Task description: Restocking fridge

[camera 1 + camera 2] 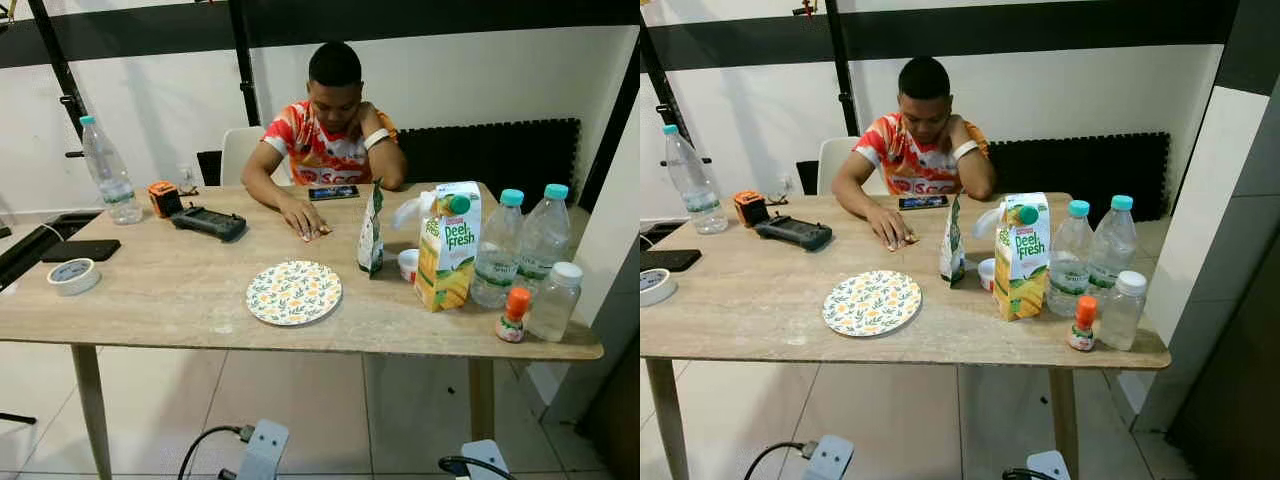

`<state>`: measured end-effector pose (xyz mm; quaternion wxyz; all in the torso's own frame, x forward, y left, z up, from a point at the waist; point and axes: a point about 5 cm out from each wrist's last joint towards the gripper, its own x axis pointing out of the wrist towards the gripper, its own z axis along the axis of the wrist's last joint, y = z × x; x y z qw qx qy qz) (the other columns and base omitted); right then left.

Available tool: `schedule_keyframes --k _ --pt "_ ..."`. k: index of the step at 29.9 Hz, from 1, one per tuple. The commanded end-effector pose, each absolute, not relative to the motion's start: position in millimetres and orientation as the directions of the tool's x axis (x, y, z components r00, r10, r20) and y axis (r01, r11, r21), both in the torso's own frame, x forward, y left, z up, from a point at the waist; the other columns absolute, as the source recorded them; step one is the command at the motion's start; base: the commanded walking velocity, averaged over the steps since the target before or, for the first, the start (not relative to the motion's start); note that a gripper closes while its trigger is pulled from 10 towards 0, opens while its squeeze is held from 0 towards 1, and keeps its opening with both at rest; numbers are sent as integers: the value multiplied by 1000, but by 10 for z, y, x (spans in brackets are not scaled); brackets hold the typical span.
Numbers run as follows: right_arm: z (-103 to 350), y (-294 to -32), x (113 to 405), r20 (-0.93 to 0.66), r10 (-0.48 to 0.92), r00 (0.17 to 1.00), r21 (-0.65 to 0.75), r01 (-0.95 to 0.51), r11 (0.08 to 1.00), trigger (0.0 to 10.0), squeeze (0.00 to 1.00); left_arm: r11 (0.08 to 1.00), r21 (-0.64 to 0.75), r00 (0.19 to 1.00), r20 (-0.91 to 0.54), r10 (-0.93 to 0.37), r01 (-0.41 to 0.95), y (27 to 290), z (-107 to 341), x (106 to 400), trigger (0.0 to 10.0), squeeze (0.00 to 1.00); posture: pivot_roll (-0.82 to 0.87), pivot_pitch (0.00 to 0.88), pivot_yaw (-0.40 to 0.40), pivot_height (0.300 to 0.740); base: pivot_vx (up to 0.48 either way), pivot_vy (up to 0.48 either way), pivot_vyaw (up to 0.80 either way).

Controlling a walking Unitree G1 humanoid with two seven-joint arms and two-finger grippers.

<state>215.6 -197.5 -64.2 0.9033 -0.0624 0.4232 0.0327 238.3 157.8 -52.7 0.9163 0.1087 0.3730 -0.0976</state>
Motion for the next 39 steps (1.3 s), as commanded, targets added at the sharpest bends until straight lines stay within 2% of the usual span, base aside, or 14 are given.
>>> schedule_keyframes --k 1,8,11,15,16,22,28,38,39 --pt "-652 -2004 2123 -766 7 642 -88 -116 989 10000 0 962 146 687 -724 -55 230 1698 -571 2308 10000 0 -59 38 31 740 0 0 0" --pt "-702 -1993 2048 -785 -13 619 -98 -104 990 10000 0 964 167 660 -751 -10 205 1814 -611 2240 10000 0 -54 25 37 740 0 0 0" --pt "-725 -1948 2009 -776 -18 631 -93 -85 992 10000 0 937 187 678 -732 -66 294 1717 -582 2288 10000 0 -48 21 48 740 0 0 0" --pt "-731 -1940 1999 -777 -17 629 -93 -88 992 10000 0 938 179 682 -727 -78 298 1695 -574 2299 10000 0 -48 21 48 740 0 0 0" --pt "-731 -1908 2010 -774 -12 633 -44 -34 998 10000 0 934 187 696 -713 -83 303 1676 -531 2365 10000 0 -37 23 52 740 0 0 -800" --pt "-711 -1852 2059 -767 5 642 -37 -51 998 10000 0 950 164 723 -685 -84 267 1684 -458 2465 10000 0 -32 24 57 740 0 0 -800" --pt "-714 -1870 2055 -766 -16 643 -24 -5 1000 10000 0 950 189 734 -677 -59 250 1810 -384 2556 10000 0 -54 0 114 740 0 0 -800" --pt "-733 -1961 2008 -795 0 607 -18 -24 1000 10000 0 973 145 722 -691 -32 182 1832 -409 2532 10000 0 -43 0 83 740 0 0 -800" --pt "-733 -1978 2005 -798 0 603 -25 -33 999 10000 0 970 147 713 -700 -36 194 1812 -438 2496 10000 0 -38 0 58 740 0 0 -800"
